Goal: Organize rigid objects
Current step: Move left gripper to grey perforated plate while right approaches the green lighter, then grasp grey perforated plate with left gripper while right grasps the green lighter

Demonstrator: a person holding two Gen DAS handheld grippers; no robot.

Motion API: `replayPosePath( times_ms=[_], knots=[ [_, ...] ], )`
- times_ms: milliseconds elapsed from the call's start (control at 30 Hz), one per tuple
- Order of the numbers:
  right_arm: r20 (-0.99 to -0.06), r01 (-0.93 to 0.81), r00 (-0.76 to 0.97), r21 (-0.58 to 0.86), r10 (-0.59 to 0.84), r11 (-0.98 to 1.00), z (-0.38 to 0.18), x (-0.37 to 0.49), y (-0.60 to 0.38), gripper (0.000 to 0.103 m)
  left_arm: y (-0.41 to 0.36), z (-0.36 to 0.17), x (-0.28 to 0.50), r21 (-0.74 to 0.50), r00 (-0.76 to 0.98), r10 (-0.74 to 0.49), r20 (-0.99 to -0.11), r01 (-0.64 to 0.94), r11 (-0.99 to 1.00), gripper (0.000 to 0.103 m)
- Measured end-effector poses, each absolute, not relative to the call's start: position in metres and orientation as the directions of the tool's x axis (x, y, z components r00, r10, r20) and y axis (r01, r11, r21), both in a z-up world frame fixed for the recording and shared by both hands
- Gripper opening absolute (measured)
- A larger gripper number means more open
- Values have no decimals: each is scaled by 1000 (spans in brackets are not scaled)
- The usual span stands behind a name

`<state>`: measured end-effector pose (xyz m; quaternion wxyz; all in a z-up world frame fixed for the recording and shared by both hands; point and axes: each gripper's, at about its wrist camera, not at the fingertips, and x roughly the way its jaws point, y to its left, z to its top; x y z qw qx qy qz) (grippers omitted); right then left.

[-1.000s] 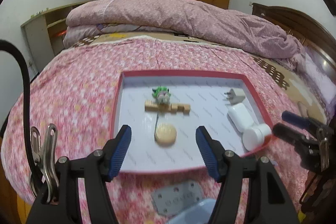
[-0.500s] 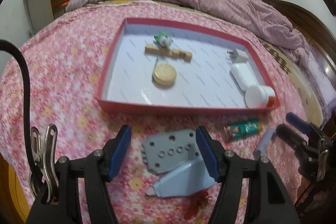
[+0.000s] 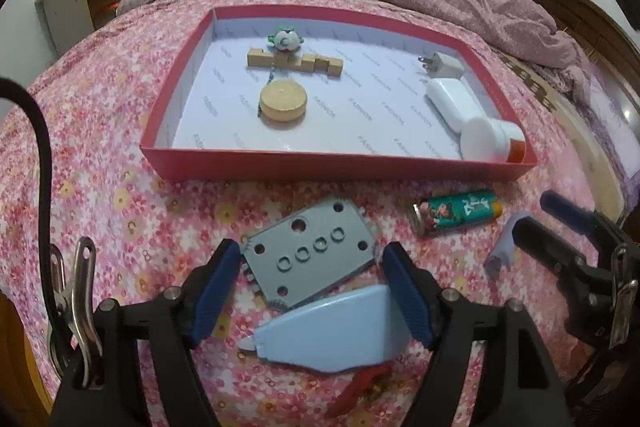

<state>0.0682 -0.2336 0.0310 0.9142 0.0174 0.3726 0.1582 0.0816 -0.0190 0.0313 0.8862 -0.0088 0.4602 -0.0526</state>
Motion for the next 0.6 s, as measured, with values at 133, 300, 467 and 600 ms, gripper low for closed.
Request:
replayPosePath(
  times_ms=[133,300,467,600],
  knots=[
    [-684,-286,660,154,311,946,26,68,-231,76,-23,30,83,-48,580,-88,-810,85,995,81],
    [-698,-290,643,156,314,944,21,66,-227,76,-26,28,86,-38,599,-76,-797,77,996,83],
    [-714,-292,622,168,321,941,14,61,-225,76,-28,28,87,-8,618,-59,-784,85,996,78],
    [-723,-294,613,165,318,942,12,54,-225,77,-26,28,85,5,626,-62,-777,104,995,76]
  ],
)
